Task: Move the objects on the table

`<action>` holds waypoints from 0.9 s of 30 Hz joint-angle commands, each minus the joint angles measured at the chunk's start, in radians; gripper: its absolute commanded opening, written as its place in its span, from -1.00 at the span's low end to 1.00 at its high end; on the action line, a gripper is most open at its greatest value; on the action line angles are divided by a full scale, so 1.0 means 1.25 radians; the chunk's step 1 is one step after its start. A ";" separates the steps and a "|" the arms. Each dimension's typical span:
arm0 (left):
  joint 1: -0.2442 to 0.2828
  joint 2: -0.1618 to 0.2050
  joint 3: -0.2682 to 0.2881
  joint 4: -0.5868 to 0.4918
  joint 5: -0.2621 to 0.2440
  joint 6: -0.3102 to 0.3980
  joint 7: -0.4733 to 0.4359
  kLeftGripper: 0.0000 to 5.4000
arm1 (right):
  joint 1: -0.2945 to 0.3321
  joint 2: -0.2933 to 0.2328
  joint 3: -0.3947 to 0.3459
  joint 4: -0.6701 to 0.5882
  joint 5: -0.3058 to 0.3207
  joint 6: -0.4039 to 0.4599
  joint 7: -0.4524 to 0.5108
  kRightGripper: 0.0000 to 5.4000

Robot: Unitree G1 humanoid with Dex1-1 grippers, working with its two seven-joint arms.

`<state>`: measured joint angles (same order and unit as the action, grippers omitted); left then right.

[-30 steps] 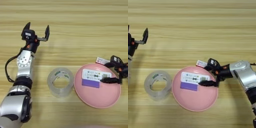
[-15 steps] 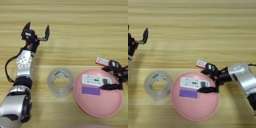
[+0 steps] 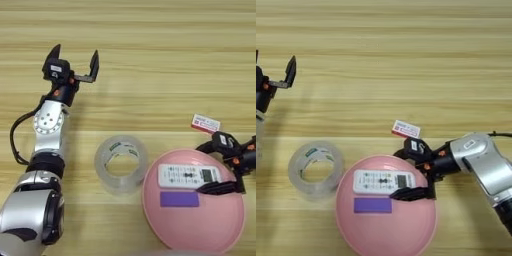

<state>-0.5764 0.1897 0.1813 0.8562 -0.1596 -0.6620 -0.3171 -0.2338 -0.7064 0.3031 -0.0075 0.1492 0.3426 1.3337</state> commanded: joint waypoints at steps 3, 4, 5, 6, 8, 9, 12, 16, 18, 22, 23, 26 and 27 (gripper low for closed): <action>-0.018 0.008 -0.002 0.008 0.007 -0.005 -0.002 1.00 | -0.016 -0.002 -0.025 -0.009 0.027 0.015 -0.023 0.98; -0.018 0.008 -0.003 0.008 0.008 -0.005 -0.002 1.00 | -0.018 -0.003 -0.030 -0.010 0.031 0.013 -0.027 0.98; -0.018 0.008 -0.003 0.008 0.008 -0.005 -0.002 1.00 | -0.021 -0.003 -0.036 -0.012 0.034 0.011 -0.031 0.98; -0.018 0.008 -0.002 0.009 0.008 -0.005 -0.002 1.00 | -0.023 -0.003 -0.042 -0.015 0.039 0.012 -0.035 0.98; -0.018 0.007 -0.003 0.010 0.008 -0.006 -0.002 1.00 | -0.030 -0.004 -0.058 -0.024 0.056 0.016 -0.040 0.98; -0.019 0.007 -0.003 0.010 0.008 -0.006 -0.002 1.00 | -0.033 -0.004 -0.067 -0.029 0.065 0.018 -0.042 0.98; -0.019 0.007 -0.003 0.011 0.008 -0.006 -0.001 1.00 | -0.045 -0.002 -0.100 -0.044 0.095 0.023 -0.051 0.98; -0.020 0.006 -0.003 0.012 0.009 -0.007 -0.001 1.00 | -0.066 0.011 -0.143 -0.051 0.128 0.021 -0.080 0.98; -0.020 0.007 -0.003 0.012 0.009 -0.007 0.000 1.00 | -0.078 0.020 -0.165 -0.050 0.143 0.016 -0.100 0.98; -0.020 0.008 -0.003 0.012 0.008 -0.007 0.000 1.00 | -0.091 0.035 -0.189 -0.040 0.149 -0.002 -0.140 0.98; -0.020 0.008 -0.003 0.011 0.008 -0.007 -0.001 1.00 | -0.093 0.039 -0.194 -0.038 0.149 -0.007 -0.148 0.98; -0.020 0.009 -0.004 0.010 0.008 -0.007 -0.005 1.00 | -0.095 0.054 -0.205 -0.033 0.154 -0.022 -0.168 0.98; -0.020 0.010 -0.007 0.010 0.010 -0.006 -0.010 1.00 | -0.097 0.061 -0.209 -0.028 0.157 -0.027 -0.177 0.98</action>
<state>-0.5855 0.1900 0.1813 0.8654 -0.1595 -0.6649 -0.3177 -0.3323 -0.6483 0.0662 -0.0531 0.3380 0.3311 1.1353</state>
